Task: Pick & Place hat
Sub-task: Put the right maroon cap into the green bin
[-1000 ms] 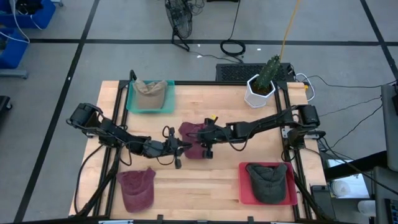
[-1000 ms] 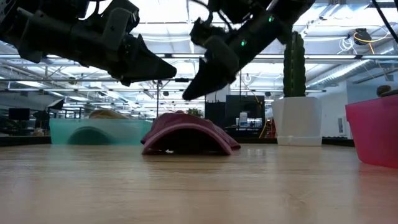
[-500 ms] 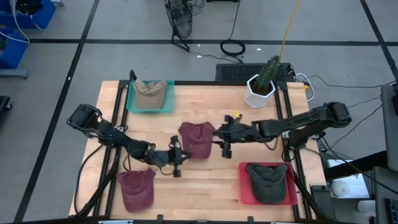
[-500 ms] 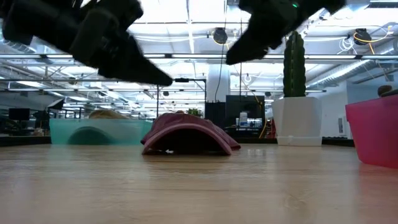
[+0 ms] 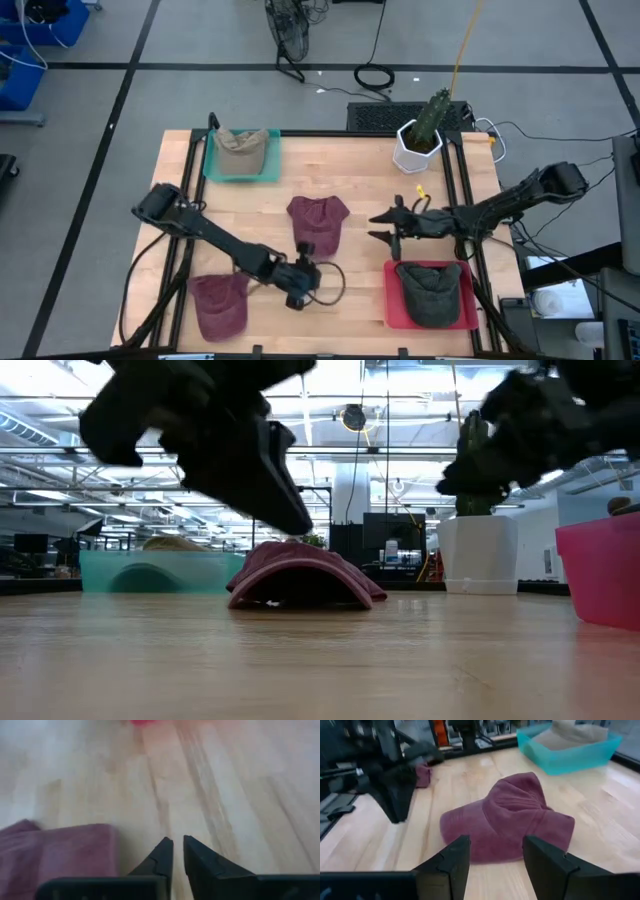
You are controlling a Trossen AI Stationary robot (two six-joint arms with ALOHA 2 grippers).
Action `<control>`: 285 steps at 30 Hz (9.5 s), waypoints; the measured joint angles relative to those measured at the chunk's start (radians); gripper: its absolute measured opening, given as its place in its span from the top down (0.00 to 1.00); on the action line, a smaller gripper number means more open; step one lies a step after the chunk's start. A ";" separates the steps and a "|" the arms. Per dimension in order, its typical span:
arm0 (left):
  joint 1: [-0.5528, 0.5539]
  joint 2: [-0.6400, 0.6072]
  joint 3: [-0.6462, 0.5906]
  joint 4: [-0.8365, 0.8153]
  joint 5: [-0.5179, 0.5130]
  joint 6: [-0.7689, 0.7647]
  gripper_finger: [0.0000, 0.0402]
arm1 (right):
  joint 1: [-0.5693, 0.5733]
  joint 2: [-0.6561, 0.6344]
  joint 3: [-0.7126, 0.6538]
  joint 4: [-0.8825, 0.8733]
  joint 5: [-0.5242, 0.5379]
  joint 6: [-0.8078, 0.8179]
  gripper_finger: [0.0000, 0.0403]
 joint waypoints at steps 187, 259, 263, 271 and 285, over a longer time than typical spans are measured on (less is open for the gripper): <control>0.553 -0.515 -0.463 -0.792 -0.911 -0.331 0.85 | 0.164 -0.124 -0.117 -0.008 0.115 0.054 0.59; 0.876 -0.516 -0.378 -0.463 -0.302 -0.433 0.97 | 0.165 -0.124 -0.117 -0.038 0.111 0.067 0.59; 0.923 -0.516 -0.446 -0.404 -0.290 -0.416 0.94 | 0.165 -0.124 -0.130 -0.029 0.117 0.057 0.59; 0.954 -0.516 -0.506 -0.319 -0.301 -0.380 0.99 | 0.163 -0.124 -0.192 0.063 0.192 0.075 0.59; 0.948 -0.515 -0.538 -0.225 -0.303 -0.364 0.94 | 0.163 -0.124 -0.205 0.122 0.189 0.067 0.59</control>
